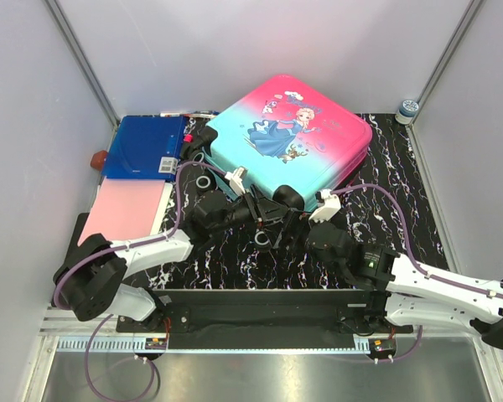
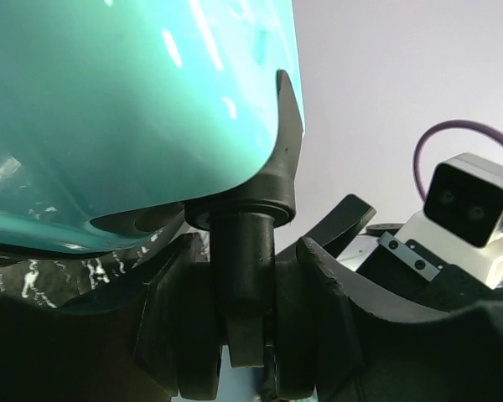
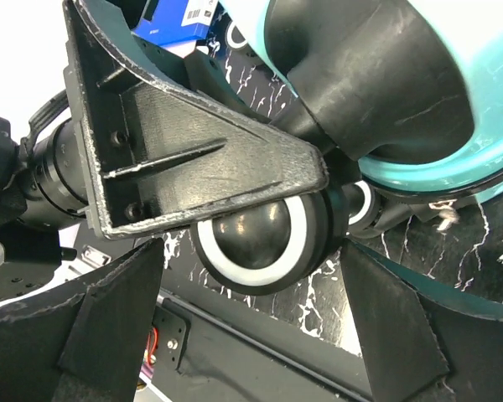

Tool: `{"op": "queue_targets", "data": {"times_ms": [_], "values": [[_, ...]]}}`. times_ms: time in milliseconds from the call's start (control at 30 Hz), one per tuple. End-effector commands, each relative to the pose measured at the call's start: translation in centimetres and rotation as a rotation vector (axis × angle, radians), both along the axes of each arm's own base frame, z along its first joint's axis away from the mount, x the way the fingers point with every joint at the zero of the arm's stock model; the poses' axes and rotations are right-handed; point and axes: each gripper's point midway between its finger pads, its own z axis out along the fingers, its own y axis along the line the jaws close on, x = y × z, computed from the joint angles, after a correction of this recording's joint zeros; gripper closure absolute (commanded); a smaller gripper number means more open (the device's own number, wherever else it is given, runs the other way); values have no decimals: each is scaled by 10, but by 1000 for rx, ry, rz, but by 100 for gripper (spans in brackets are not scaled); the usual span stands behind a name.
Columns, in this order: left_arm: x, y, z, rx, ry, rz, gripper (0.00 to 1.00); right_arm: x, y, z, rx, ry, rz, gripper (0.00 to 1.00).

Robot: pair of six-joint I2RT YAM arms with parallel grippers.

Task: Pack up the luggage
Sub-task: Zip the luggage at the corner of the board.

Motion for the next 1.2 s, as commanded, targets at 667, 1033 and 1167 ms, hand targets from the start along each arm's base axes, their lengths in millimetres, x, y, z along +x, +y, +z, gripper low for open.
{"op": "queue_targets", "data": {"times_ms": [667, 1033, 1167], "values": [[-30, 8, 133, -422, -167, -65, 85, 37, -6, 20, -147, -201, -114, 24], [-33, 10, 131, -414, -153, -72, 51, 43, -18, 35, -147, -252, -172, 72], [-31, 12, 129, -371, -172, -49, 34, 42, -21, 43, -128, -264, -171, 93]]}}
